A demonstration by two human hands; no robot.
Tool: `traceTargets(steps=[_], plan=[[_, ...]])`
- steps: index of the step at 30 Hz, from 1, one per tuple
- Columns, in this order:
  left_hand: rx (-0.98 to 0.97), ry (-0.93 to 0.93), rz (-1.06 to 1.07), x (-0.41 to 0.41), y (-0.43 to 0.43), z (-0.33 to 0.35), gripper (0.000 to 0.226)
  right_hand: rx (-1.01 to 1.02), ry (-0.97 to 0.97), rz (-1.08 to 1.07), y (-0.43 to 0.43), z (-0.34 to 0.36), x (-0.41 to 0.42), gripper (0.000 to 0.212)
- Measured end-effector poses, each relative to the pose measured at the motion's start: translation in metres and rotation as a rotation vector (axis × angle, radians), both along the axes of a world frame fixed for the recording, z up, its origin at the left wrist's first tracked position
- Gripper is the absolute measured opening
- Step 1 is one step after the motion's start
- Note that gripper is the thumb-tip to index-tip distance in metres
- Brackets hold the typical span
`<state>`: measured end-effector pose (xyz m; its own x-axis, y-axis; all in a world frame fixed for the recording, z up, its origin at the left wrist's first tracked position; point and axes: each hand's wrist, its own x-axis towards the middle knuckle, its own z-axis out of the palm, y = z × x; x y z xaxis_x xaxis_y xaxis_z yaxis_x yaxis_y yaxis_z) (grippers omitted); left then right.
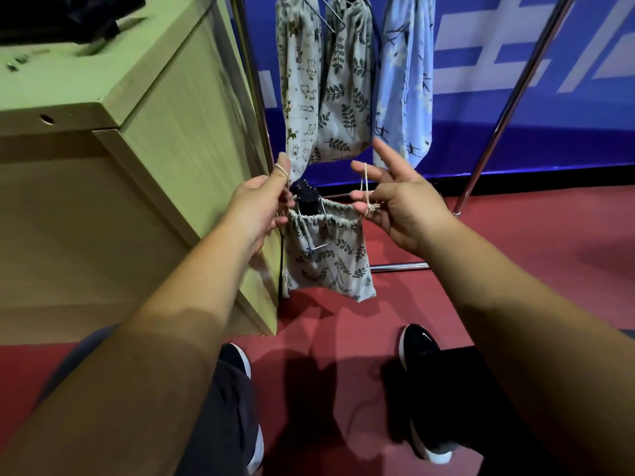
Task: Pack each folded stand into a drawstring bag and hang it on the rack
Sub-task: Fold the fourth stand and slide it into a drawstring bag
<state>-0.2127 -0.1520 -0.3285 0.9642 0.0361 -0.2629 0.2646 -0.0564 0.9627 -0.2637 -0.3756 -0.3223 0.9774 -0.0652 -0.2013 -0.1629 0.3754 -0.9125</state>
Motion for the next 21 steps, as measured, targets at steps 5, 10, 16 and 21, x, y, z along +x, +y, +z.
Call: traceTargets(steps=[5, 10, 16, 21], plan=[[0.019, -0.045, -0.067, -0.002, -0.001, 0.001, 0.076, 0.095, -0.015, -0.009, -0.002, 0.001, 0.0, 0.089], [-0.013, -0.201, -0.079, -0.002, -0.006, -0.003, 0.044, -0.08, 0.001, -0.064, 0.0, -0.001, 0.002, 0.037], [-0.288, -0.173, -0.045, -0.014, -0.021, 0.014, 0.047, -0.248, 0.005, -0.239, -0.001, 0.001, 0.006, 0.046], [-0.302, -0.097, -0.11, -0.018, -0.023, 0.022, 0.055, 0.076, 0.08, -0.274, -0.005, 0.0, 0.015, 0.048]])
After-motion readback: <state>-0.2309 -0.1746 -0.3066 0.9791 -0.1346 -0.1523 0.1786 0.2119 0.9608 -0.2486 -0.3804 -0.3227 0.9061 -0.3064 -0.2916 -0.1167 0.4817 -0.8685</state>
